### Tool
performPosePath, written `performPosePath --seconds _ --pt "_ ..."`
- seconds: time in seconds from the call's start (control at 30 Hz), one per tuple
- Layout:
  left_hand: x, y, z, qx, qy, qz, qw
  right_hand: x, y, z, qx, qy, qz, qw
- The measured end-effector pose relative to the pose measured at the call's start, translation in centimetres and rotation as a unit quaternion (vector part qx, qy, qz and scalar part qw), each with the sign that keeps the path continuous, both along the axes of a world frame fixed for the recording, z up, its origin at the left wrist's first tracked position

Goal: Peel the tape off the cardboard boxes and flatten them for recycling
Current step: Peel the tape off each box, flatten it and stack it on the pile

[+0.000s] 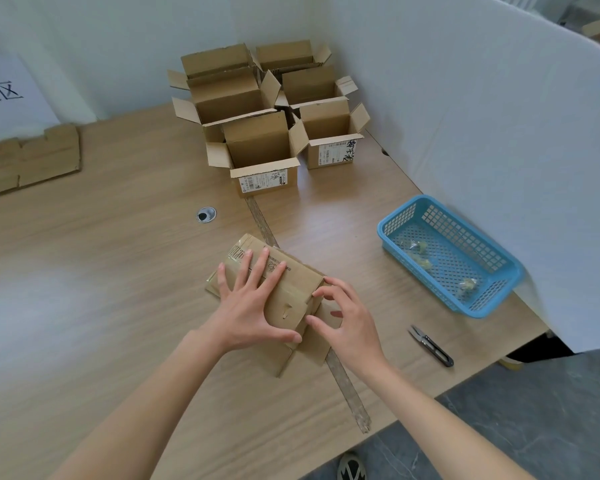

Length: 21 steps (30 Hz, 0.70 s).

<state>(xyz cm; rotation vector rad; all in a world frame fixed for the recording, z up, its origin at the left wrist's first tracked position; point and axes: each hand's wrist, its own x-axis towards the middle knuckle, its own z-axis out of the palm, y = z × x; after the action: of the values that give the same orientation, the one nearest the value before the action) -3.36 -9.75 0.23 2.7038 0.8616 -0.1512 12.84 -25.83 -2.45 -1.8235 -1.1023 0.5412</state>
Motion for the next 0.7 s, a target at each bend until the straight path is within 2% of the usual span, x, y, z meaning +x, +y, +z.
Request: performPosePath --seconds 0.2,0.33,0.7 --pt "-0.1 0.0 -0.1 0.001 -0.009 0.004 1.0 -0.3 0.1 -0.1 0.005 0.082 -0.005 0.997" --pt "-0.1 -0.1 -0.2 0.001 -0.017 0.007 1.0 0.0 0.4 0.2 -0.007 0.098 0.001 0.995" --pt "-0.2 -0.3 -0.3 0.008 -0.018 0.002 1.0 1.0 1.6 0.1 -0.055 0.051 0.019 0.997"
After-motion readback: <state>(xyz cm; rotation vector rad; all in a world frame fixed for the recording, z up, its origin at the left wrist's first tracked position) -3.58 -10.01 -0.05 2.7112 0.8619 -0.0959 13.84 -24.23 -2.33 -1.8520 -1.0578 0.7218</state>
